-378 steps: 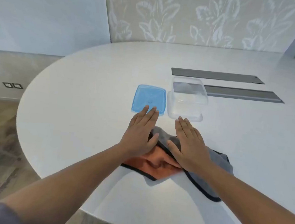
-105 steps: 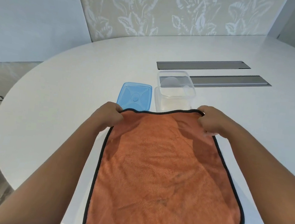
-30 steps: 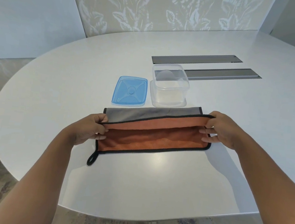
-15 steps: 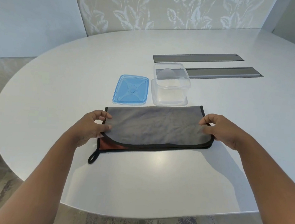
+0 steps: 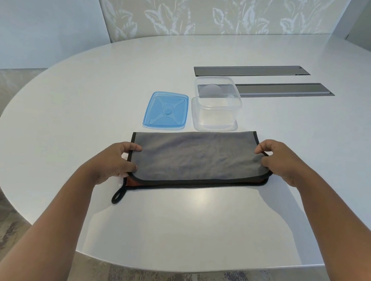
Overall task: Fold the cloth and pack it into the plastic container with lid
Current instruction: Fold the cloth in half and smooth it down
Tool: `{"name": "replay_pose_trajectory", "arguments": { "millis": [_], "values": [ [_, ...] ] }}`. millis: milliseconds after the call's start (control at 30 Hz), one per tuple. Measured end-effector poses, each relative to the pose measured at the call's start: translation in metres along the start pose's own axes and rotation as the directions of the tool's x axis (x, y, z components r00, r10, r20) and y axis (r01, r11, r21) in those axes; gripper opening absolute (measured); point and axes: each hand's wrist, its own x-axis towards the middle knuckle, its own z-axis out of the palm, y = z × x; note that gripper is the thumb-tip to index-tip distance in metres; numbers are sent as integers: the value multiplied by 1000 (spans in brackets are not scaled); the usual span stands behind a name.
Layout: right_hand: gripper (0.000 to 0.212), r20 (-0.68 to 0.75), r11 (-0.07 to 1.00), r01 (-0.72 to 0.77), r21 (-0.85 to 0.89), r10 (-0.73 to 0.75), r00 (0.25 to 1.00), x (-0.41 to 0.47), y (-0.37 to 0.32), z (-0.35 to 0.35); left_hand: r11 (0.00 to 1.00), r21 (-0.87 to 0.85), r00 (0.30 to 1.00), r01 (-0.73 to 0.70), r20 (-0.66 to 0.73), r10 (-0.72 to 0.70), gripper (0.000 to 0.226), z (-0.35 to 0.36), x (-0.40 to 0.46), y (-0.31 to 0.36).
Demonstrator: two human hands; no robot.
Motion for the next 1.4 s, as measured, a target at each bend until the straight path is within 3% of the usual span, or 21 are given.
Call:
{"name": "replay_pose_trajectory", "arguments": {
  "millis": [333, 467, 533, 667, 800, 900, 967, 1033, 1167, 1267, 1400],
  "values": [
    [30, 103, 992, -38, -118, 50, 993, -1, -2, 0, 991, 131, 1000, 19, 12, -21, 66, 3, -3, 2],
    [29, 78, 894, 15, -448, 22, 997, -2, -12, 9, 955, 296, 999, 29, 5, -32, 73, 7, -2, 7],
    [26, 8, 804, 79, -589, -92, 996, -1, -19, 19, 938, 346, 999, 33, 15, -41, 74, 10, -1, 13],
    [40, -3, 742, 262, -617, -336, 942, 4, -34, 44, 967, 255, 999, 23, -29, -16, 55, 12, 10, 17],
    [60, 63, 728, 291, -621, -323, 944, 17, -31, 66, 990, 121, 965, -72, -243, 99, 41, 22, 25, 15],
    [67, 115, 680, 286, -675, -285, 951, 24, -16, 81, 990, 56, 928, -133, -344, 144, 10, 31, 29, 17],
    [70, 128, 646, 279, -710, -271, 954, 26, -9, 87, 980, 124, 910, -153, -370, 189, 21, 36, 32, 15],
    [71, 129, 627, 274, -729, -267, 955, 29, -7, 90, 958, 256, 900, -132, -374, 224, 13, 39, 36, 8],
    [71, 118, 618, 267, -740, -271, 955, 31, -7, 90, 822, 570, 869, -18, -398, 295, 40, 48, 40, -8],
    [72, 114, 622, 263, -738, -268, 957, 30, -6, 90, 754, 657, 851, 6, -399, 342, 39, 48, 38, -16],
    [71, 110, 619, 263, -740, -275, 955, 31, -6, 91, 681, 727, 883, 86, -372, 286, 37, 41, 40, -10]
  ]
}}
